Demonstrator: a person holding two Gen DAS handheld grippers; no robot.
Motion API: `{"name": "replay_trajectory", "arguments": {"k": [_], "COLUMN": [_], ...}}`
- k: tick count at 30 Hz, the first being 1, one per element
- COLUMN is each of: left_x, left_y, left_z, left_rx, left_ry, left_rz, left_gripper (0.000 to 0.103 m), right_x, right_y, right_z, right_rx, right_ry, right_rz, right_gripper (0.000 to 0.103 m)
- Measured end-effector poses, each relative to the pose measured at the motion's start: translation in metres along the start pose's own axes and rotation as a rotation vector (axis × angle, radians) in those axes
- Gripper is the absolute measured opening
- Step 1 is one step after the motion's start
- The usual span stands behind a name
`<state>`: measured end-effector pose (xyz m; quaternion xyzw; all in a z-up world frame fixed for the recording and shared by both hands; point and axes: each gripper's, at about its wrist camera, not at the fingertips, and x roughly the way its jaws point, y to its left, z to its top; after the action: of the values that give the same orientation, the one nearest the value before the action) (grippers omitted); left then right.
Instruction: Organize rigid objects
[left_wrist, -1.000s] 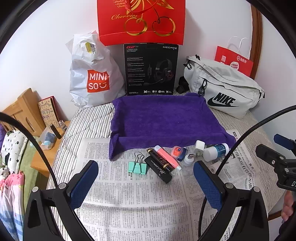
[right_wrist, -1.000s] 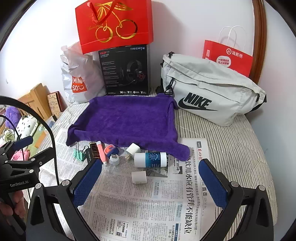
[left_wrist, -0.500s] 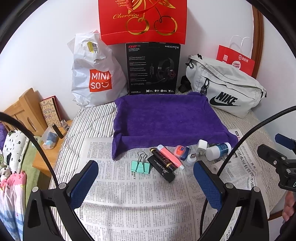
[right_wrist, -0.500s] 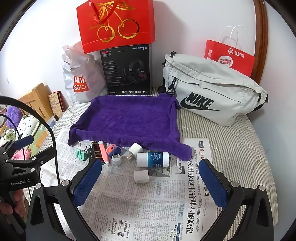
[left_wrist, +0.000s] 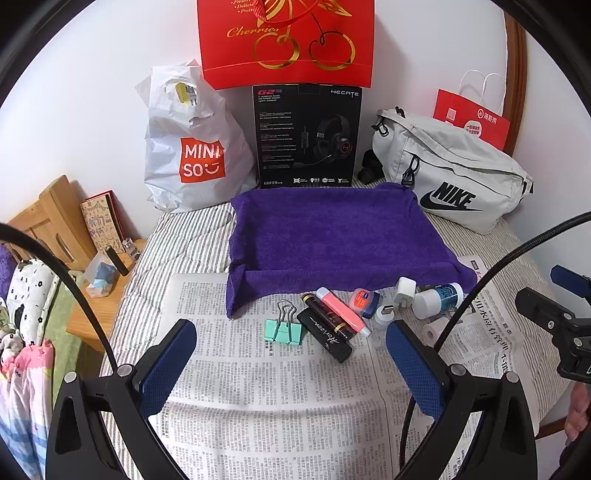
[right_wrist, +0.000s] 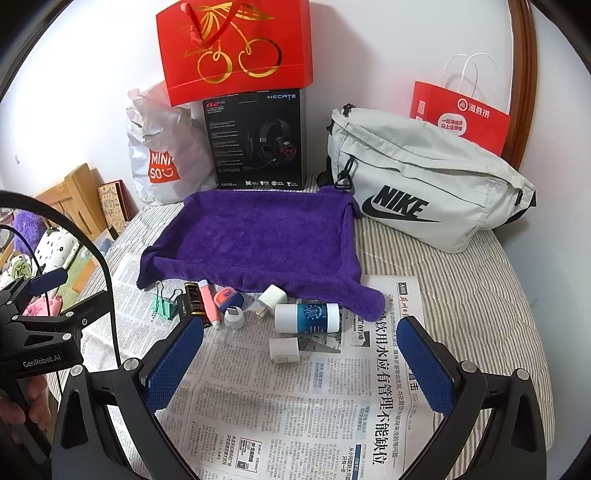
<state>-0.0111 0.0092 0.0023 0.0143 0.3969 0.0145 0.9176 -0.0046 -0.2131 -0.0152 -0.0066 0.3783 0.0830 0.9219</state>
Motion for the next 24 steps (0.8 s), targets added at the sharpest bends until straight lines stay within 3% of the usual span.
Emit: {"name": "replay_trajectory", "arguments": {"k": [24], "left_x": [-0.0014], "left_y": [0.0003], "left_z": [0.0], "left_rx": [0.001], "left_ry": [0.003], "left_rz": [0.002], "left_gripper": [0.103], "right_x": [-0.0022], "right_y": [-0.0014], "right_z": [-0.0003], "right_rx": [0.008], "right_ry": [-0.001], "right_rz": [0.006], "right_gripper": [0.103]}}
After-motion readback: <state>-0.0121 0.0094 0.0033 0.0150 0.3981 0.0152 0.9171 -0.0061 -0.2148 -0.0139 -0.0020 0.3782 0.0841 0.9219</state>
